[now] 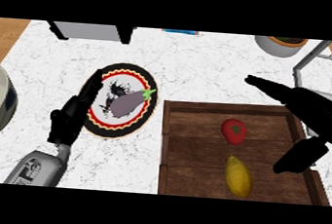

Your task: Pick the tomato from the tray and place it in the tiered shelf

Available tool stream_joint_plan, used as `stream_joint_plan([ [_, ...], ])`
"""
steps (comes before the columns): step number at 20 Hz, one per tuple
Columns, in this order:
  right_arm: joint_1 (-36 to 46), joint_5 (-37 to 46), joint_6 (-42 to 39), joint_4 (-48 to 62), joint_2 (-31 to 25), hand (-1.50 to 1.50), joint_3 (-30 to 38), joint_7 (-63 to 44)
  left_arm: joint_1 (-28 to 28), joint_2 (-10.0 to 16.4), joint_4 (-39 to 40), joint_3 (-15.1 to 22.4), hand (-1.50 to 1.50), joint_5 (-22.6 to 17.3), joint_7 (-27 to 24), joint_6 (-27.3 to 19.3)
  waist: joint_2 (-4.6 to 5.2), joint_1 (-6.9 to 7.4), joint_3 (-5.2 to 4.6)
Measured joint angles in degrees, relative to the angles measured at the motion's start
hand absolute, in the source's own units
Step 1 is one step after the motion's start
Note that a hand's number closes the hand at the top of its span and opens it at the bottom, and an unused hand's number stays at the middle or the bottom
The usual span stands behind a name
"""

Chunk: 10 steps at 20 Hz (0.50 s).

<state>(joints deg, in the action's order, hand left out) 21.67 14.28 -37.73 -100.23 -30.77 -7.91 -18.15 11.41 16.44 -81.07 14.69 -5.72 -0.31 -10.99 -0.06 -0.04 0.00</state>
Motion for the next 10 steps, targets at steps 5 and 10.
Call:
stream_joint_plan([
  [5, -1.02, 2.48, -1.43, -1.01, 3.29, -1.5, 0.99, -0.94, -0.76, -1.51, -0.71, -1.66, 0.0, 2.34, 0.26, 1.32, 0.02, 0.06, -0.01],
  [10, -1.46, 6.74, -1.65, 0.46, 6.13, -1.5, 0.98, 0.31, -0.33, -2.98, -0.91, -3.52, 0.0, 3.77, 1.64, 2.99, 0.04, 0.11, 0.0],
])
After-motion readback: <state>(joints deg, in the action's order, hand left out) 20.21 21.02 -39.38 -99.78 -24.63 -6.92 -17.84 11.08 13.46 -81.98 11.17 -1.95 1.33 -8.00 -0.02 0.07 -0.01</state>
